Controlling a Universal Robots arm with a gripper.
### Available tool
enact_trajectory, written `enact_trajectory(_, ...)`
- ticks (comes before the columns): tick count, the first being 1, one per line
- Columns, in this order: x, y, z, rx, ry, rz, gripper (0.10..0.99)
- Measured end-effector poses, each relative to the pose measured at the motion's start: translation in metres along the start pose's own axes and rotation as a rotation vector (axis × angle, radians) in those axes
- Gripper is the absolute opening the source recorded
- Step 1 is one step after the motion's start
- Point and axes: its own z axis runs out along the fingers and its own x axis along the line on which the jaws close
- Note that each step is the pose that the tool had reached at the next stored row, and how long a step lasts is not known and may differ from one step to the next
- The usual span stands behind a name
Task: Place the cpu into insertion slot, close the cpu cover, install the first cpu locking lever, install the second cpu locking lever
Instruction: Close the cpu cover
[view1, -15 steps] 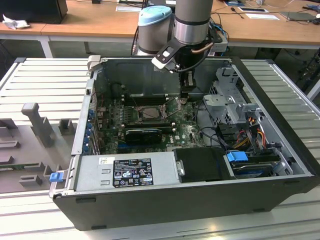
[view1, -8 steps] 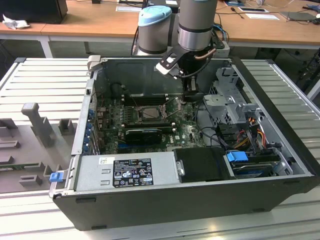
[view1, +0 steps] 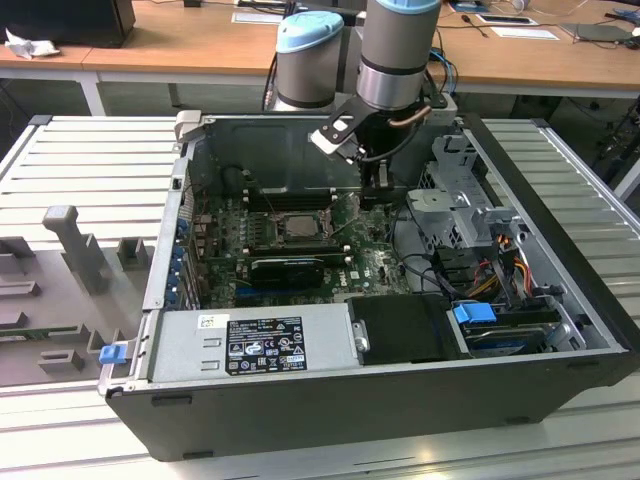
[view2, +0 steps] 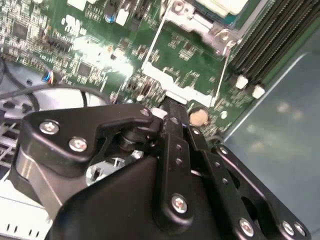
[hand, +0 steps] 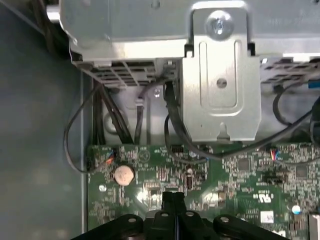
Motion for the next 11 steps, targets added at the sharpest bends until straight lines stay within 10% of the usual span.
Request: enact_trajectory(11, -0.0007, -0.0186, -0.0011, 0.011, 0.0141, 0.000, 0.106)
